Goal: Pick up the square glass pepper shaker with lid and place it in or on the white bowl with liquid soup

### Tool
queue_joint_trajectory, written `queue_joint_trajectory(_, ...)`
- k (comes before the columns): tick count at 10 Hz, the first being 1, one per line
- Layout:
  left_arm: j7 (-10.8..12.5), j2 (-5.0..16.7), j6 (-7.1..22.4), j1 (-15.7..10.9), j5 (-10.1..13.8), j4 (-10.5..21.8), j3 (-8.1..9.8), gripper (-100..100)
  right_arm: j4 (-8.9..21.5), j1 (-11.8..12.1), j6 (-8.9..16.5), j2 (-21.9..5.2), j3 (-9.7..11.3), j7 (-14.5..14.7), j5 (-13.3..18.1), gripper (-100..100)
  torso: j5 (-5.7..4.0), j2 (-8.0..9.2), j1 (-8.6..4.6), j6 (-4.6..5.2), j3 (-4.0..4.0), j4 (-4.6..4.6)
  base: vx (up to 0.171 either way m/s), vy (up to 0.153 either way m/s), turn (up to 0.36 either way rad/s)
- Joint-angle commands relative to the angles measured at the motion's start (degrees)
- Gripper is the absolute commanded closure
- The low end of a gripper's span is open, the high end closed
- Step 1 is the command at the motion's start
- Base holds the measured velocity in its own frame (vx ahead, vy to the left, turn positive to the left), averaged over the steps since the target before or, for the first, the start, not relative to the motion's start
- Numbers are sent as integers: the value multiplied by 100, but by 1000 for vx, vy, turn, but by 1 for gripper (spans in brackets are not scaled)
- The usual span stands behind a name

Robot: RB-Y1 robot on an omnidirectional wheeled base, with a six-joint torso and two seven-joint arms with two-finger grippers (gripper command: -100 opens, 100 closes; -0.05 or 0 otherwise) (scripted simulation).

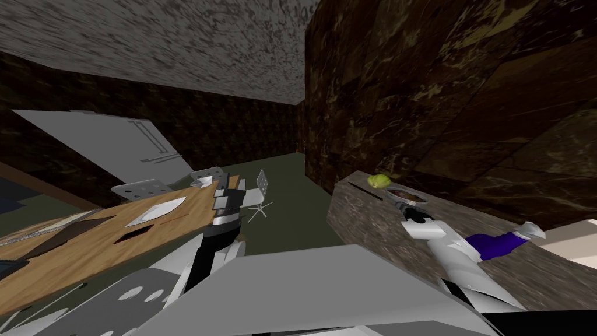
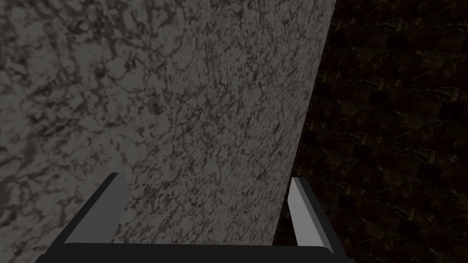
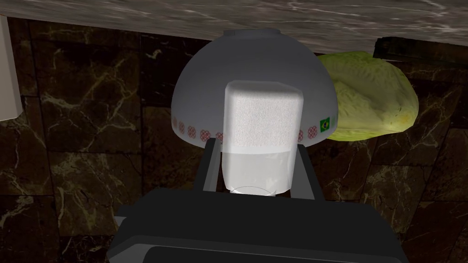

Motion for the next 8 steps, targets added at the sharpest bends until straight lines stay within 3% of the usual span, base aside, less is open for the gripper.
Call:
queue_joint_trajectory(1,0,0,0,0,0,0,0,0,-149,286,-59,-90,127,-143,-98,100,0,0,0,0,0,0,124,41,-103)
queue_joint_trajectory(2,0,0,0,-1,0,0,0,0,-149,351,-59,-90,127,-143,-98,100,-4,1,-2,-1,-1,-2,69,18,-9)
queue_joint_trajectory(3,0,0,0,-1,0,0,0,0,-359,530,-140,-218,349,-377,-241,100,-8,12,-13,-4,4,-1,123,10,-139)
queue_joint_trajectory(4,0,0,0,0,0,0,0,0,-414,688,-140,-218,349,-377,-241,100,-3,2,-15,0,1,0,119,20,-96)
queue_joint_trajectory(5,0,0,0,-1,0,0,0,0,-658,890,-221,-346,571,-612,-385,100,-8,4,-13,-3,0,-1,155,31,-184)
queue_joint_trajectory(7,0,0,0,-1,0,0,0,0,-680,1116,-221,-346,571,-612,-385,100,-11,0,-11,-7,-2,-2,80,34,-34)
queue_joint_trajectory(8,0,0,0,-2,0,0,0,0,-945,1366,-301,-474,793,-847,-528,100,-12,20,-14,-8,9,2,97,41,-154)
